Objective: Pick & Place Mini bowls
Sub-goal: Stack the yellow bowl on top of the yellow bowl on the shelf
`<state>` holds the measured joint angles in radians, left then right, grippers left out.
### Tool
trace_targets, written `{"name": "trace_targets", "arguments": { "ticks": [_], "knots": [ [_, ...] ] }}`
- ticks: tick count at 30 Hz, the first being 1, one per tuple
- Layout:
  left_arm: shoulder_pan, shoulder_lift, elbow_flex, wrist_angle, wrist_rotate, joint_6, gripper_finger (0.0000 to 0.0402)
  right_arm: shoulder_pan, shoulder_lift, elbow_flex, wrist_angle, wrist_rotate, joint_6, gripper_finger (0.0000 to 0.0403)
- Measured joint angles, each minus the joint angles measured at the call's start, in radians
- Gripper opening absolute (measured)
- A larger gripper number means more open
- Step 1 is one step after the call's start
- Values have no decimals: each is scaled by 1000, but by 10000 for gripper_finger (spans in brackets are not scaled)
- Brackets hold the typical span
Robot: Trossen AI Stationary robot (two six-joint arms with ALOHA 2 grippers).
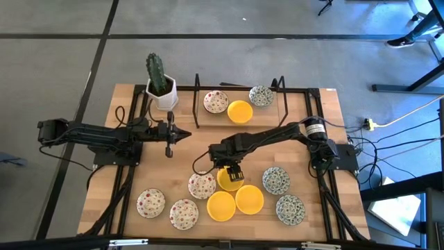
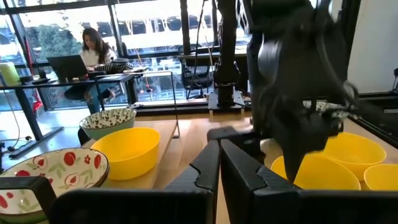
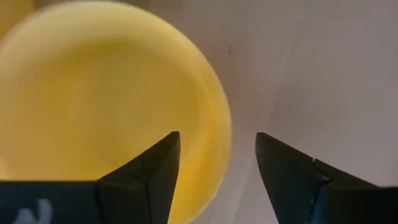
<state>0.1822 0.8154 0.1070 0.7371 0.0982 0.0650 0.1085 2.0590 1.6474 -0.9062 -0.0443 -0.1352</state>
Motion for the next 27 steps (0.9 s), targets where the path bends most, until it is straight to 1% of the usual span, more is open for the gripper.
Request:
{"name": "trace_targets", "arguments": {
  "ticks": [5, 8, 11, 16, 17, 18, 22, 27],
  "knots": [
    [0, 0, 0, -2, 0, -4, 12, 0, 58, 0, 3, 1, -1, 207],
    [0, 0, 0, -5, 0, -23, 10, 0, 71, -1, -1, 0, -11, 188],
    [0, 0, 0, -5, 0, -19, 8, -3, 73, -1, -4, 0, -30, 144],
    [0, 0, 0, -7, 0, -10, 12, -20, 72, 0, -1, -7, -58, 40],
    [0, 0, 0, -8, 0, -10, 12, -25, 71, 0, -3, -13, -63, 22],
    [0, 0, 0, -7, 0, -10, 13, -29, 70, 0, -6, -12, -66, 13],
    [0, 0, 0, -12, 0, -9, 9, -48, 69, 5, -26, -11, -84, 16],
    [0, 0, 0, -16, -2, -7, 10, -74, 61, 50, -138, -3, -117, 6]
  ]
}}
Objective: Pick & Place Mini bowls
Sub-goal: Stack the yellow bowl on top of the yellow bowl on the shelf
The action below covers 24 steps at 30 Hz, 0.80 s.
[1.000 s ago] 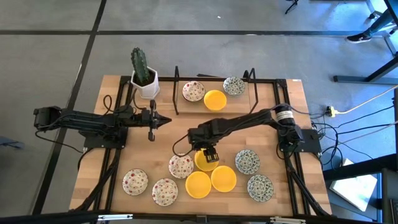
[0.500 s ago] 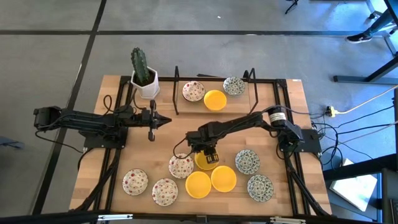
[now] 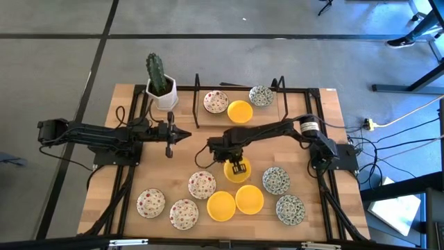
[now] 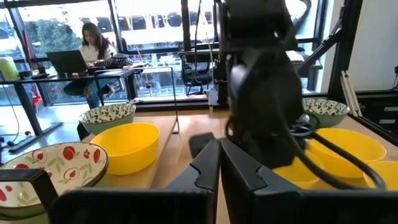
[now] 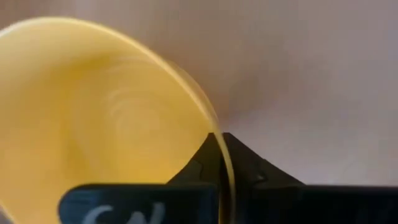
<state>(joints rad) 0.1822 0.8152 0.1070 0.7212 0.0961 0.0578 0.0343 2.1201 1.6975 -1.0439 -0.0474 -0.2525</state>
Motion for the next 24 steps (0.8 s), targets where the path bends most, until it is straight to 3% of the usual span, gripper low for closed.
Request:
{"name": "trace_targets", "arguments": {
  "ticks": [6, 11, 14, 19, 24],
  "knots": [
    [0, 0, 0, -25, -1, 16, 12, 1, -107, 54, -6, -7, -22, 4],
    [0, 0, 0, -47, -5, 16, 7, 2, -294, 56, 115, -164, 14, 3],
    [0, 0, 0, -53, -14, 16, 7, 7, -433, 60, 171, -183, 72, 2],
    [0, 0, 0, -52, -16, 18, 6, 6, -653, 59, 80, -113, 155, 2],
    [0, 0, 0, -52, -23, 72, 6, 48, -858, -8, 11, 127, 240, 1]
  ]
}}
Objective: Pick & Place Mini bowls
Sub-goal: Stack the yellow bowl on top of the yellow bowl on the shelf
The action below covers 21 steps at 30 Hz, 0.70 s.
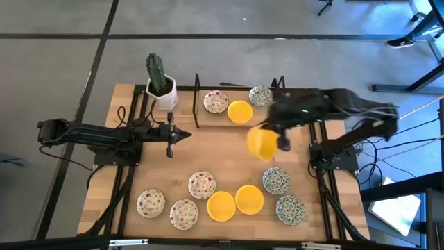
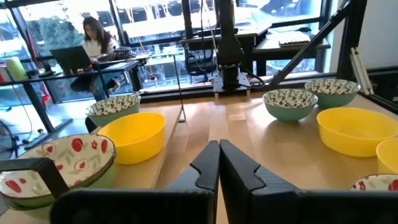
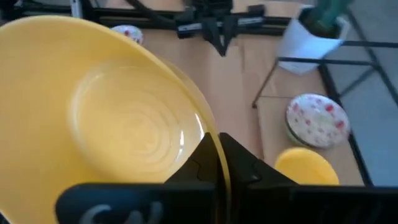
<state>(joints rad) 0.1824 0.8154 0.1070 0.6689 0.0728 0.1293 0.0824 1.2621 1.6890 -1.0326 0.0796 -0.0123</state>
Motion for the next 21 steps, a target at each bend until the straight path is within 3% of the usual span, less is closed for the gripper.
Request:
{"name": "trace_targets", "arguments": {
  "ticks": [4, 9, 16, 21],
  "knots": [
    [0, 0, 0, -36, -2, -15, 8, 56, -152, -138, 10, 107, 101, 1],
    [0, 0, 0, -71, -2, -38, 10, 126, -331, -387, 74, 141, 228, 1],
    [0, 0, 0, -54, -4, -38, 6, 240, -549, -748, 246, 303, 378, 1],
    [-4, 0, 0, -96, 4, -79, 11, 269, -650, -940, 317, 311, 487, 1]
  ]
}}
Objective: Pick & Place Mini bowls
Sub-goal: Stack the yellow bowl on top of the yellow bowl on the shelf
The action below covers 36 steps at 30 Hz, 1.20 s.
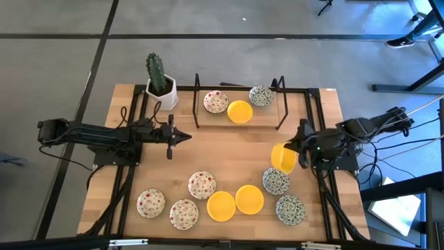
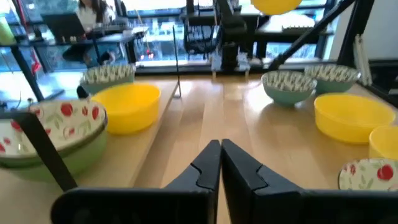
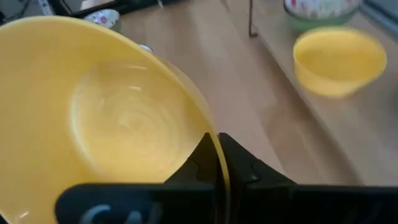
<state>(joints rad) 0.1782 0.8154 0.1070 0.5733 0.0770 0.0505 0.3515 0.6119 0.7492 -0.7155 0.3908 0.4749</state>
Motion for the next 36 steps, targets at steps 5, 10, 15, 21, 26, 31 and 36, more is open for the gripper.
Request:
{"name": "trace_targets", "arguments": {
  "ticks": [5, 10, 15, 21, 26, 31, 36],
  "knots": [
    [-1, 0, 0, -8, 4, -3, 11, 0, -72, -114, 85, 12, 35, 2],
    [-3, 0, 0, -48, 9, -4, 7, -4, -94, -120, 201, 49, -61, 2],
    [-18, 0, 0, -76, 4, -3, 6, -74, -65, -14, 190, 149, -171, 2],
    [-20, 0, 0, 68, -7, 228, 4, -263, 96, 293, 4, 136, -316, 2],
    [-20, 0, 0, 183, -7, 301, 4, -465, 315, 574, -203, -5, -428, 1],
    [-20, 0, 0, 169, -7, 303, 4, -677, 536, 763, -284, -184, -597, 1],
    [-20, 0, 0, 160, -7, 304, 4, -848, 774, 866, -295, -404, -739, 1]
  ]
}}
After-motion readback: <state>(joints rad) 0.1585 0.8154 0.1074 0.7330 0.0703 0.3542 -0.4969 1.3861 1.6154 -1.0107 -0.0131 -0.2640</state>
